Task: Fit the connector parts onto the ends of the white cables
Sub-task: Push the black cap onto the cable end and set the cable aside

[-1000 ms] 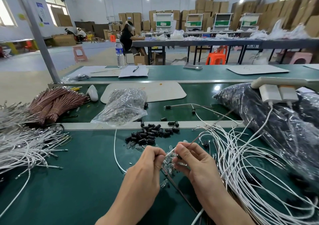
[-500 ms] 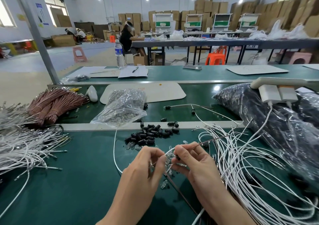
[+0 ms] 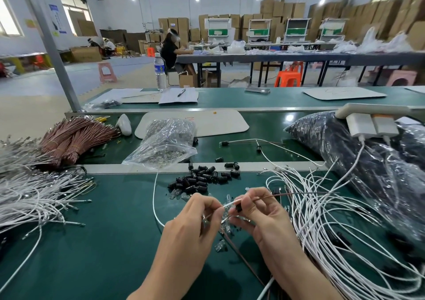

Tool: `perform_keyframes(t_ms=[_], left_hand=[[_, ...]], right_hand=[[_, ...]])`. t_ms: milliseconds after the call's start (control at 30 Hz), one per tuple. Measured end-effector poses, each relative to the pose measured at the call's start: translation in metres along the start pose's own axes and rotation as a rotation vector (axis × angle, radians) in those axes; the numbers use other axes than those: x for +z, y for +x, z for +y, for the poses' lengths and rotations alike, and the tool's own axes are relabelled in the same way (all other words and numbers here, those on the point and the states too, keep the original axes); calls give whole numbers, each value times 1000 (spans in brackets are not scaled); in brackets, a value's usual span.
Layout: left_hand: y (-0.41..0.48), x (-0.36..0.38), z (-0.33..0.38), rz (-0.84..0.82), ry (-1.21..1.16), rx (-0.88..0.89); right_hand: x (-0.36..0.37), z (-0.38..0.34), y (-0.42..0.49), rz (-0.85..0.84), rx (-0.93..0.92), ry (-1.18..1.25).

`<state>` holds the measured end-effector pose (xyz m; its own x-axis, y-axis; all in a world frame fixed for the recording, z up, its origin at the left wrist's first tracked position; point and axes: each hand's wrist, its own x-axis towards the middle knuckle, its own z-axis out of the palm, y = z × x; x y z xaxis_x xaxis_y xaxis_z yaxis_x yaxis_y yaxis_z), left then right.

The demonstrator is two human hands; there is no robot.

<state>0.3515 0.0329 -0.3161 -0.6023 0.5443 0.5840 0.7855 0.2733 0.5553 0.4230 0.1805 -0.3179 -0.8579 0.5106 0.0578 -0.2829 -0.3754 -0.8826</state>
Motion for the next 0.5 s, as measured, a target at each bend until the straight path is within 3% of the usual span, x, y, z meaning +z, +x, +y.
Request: perform_keyframes(t_ms=[133, 267, 500], left_hand=[[0, 0, -3, 12, -6, -1], [1, -5, -12, 71, -168, -79], [0, 0, -10, -19, -87, -36]], right_hand=[[0, -3, 2, 53, 40, 59], [-9, -10, 7, 152, 86, 230], [-5, -7, 5, 100, 216, 303]])
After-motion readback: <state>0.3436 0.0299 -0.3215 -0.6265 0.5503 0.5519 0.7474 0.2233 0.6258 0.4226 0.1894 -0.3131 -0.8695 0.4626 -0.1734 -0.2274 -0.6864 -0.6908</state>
